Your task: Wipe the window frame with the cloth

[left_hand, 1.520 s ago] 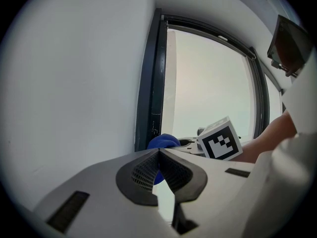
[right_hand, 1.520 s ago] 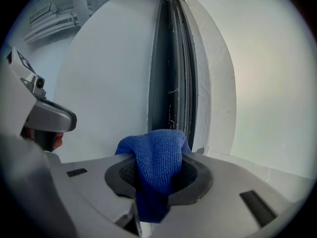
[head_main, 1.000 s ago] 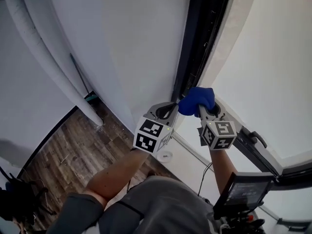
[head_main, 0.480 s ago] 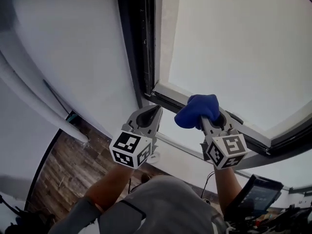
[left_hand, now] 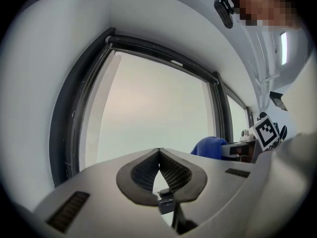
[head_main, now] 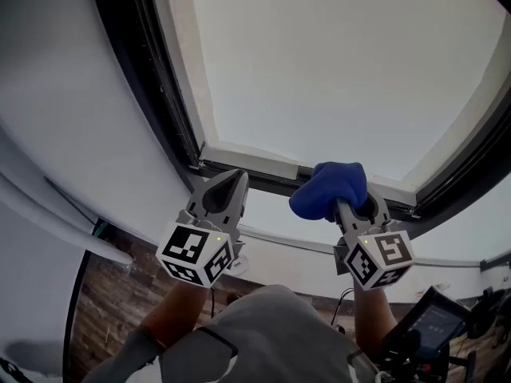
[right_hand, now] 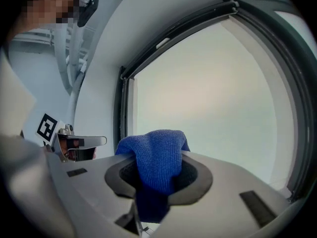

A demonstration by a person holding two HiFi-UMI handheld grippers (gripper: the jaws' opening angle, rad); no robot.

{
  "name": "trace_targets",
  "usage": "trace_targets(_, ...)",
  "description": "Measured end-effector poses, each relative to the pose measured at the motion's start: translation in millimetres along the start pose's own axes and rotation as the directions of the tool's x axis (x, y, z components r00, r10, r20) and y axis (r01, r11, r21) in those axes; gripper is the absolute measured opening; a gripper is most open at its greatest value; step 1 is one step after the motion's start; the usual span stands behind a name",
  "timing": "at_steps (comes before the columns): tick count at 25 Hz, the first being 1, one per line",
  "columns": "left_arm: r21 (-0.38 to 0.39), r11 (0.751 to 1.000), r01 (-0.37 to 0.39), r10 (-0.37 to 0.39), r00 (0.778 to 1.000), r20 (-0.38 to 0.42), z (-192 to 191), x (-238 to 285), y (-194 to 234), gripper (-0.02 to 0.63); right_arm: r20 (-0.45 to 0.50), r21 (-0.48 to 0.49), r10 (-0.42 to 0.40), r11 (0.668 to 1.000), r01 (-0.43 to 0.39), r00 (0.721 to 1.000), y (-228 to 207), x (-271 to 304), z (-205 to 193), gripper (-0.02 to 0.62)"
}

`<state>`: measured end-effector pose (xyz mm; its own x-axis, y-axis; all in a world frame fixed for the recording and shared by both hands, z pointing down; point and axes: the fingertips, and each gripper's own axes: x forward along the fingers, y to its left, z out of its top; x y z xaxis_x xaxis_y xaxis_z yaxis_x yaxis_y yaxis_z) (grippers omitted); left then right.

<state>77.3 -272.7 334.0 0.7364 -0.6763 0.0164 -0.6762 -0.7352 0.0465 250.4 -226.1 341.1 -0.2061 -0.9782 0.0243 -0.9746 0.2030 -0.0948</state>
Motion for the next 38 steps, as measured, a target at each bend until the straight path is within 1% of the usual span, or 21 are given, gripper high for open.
trace_targets(2, 0.013, 1.0, 0.005, -0.005, 1.0, 0.004, 4, 4, -7, 0.009, 0.0, 0.002, -0.025, 1.0, 0.025, 1.0, -14, -14, 1, 0.12)
trace_targets(5, 0.02, 0.999, 0.041, -0.041, 0.999, -0.011, 1, 13, -22, 0.009, 0.016, -0.005, -0.058, 0.998, 0.058, 0.998, -28, -31, 8, 0.12)
trace_targets(8, 0.01, 0.998, 0.06, -0.06, 0.998, -0.011, -4, 18, -36, 0.009, 0.022, -0.016, -0.092, 0.996, 0.093, 0.995, -38, -45, 10, 0.12)
trace_targets(12, 0.016, 0.997, 0.072, -0.072, 0.997, -0.016, -10, 26, -50, 0.009, 0.014, -0.017, -0.127, 0.992, 0.127, 0.992, -51, -58, 6, 0.12)
trace_targets(17, 0.021, 0.994, 0.103, -0.102, 0.994, -0.029, -13, 31, -68, 0.009, 0.017, -0.052, -0.175, 0.983, 0.175, 0.984, -59, -68, 8, 0.118)
trace_targets(20, 0.011, 0.993, 0.116, -0.115, 0.993, -0.03, -15, 33, -73, 0.009, 0.013, -0.029, -0.176, 0.984, 0.177, 0.984, -60, -70, 5, 0.118)
trace_targets(29, 0.003, 0.994, 0.11, -0.109, 0.994, -0.02, -13, 32, -70, 0.009, 0.001, 0.001, -0.19, 0.982, 0.19, 0.982, -67, -73, -2, 0.118)
trace_targets(34, -0.006, 0.994, 0.109, -0.109, 0.994, -0.017, -14, 31, -70, 0.009, -0.002, -0.018, -0.201, 0.979, 0.201, 0.98, -68, -72, -2, 0.118)
trace_targets(38, -0.01, 0.993, 0.121, -0.121, 0.992, -0.019, -14, 34, -73, 0.009, 0.002, -0.01, -0.206, 0.978, 0.206, 0.978, -70, -71, -2, 0.118)
